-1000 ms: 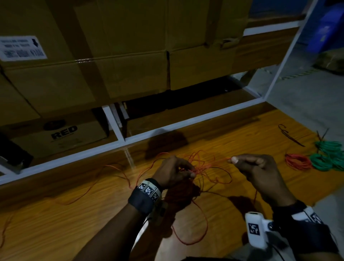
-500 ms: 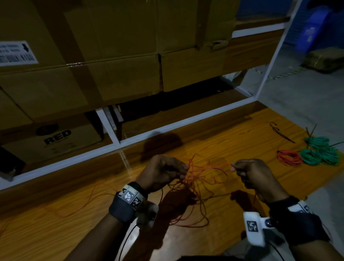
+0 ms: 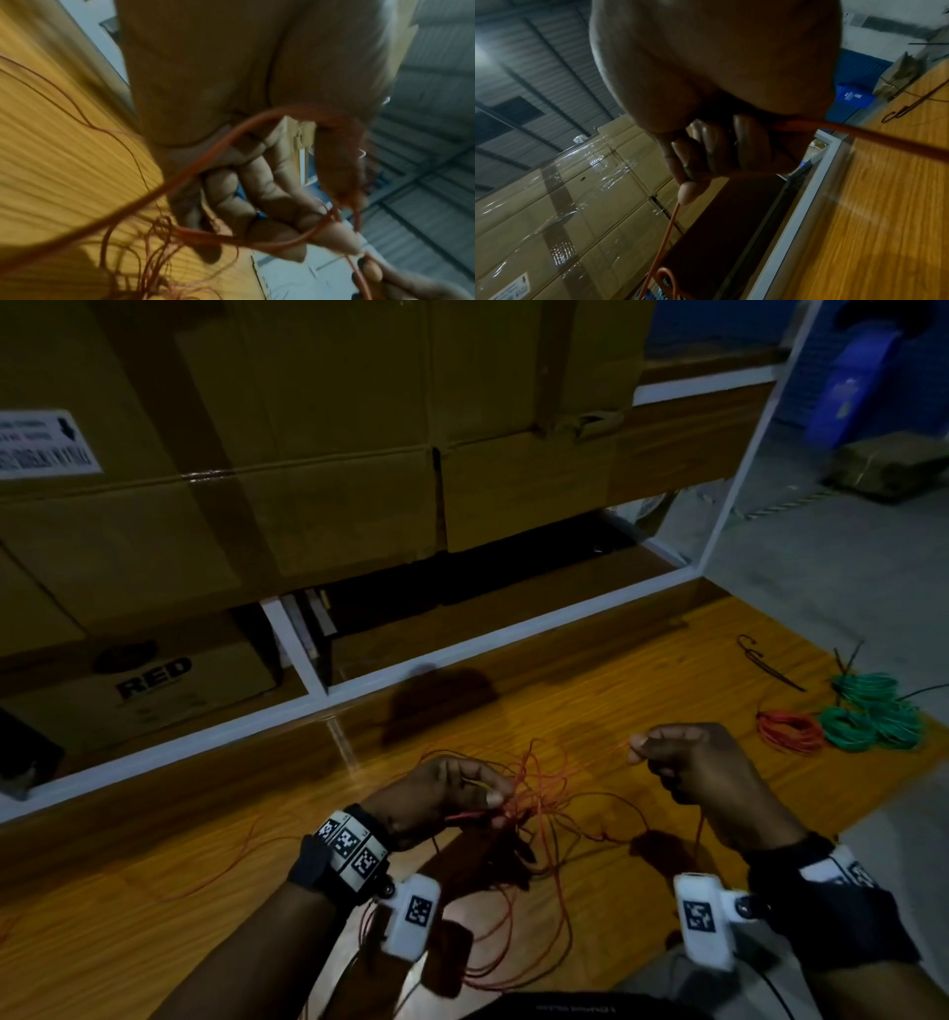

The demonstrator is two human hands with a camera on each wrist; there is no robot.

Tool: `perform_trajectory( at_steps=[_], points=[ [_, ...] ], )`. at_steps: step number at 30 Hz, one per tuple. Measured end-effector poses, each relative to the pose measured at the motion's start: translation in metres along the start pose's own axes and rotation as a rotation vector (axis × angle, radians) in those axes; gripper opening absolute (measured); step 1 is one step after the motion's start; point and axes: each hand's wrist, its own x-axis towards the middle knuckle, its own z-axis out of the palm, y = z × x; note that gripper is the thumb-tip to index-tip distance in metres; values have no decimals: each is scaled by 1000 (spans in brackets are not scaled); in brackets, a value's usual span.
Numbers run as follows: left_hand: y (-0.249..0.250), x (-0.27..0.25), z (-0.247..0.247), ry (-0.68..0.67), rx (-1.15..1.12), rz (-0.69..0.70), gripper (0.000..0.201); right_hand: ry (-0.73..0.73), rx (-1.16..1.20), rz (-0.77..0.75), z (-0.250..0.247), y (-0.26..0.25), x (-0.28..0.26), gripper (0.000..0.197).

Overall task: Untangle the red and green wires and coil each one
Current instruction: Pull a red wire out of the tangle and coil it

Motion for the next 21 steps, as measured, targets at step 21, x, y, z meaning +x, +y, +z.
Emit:
perform_trajectory(
  at_steps=[21],
  points=[
    [12, 16, 18, 455, 340, 146, 17, 56, 31, -133, -15, -5, -6, 21]
  ],
)
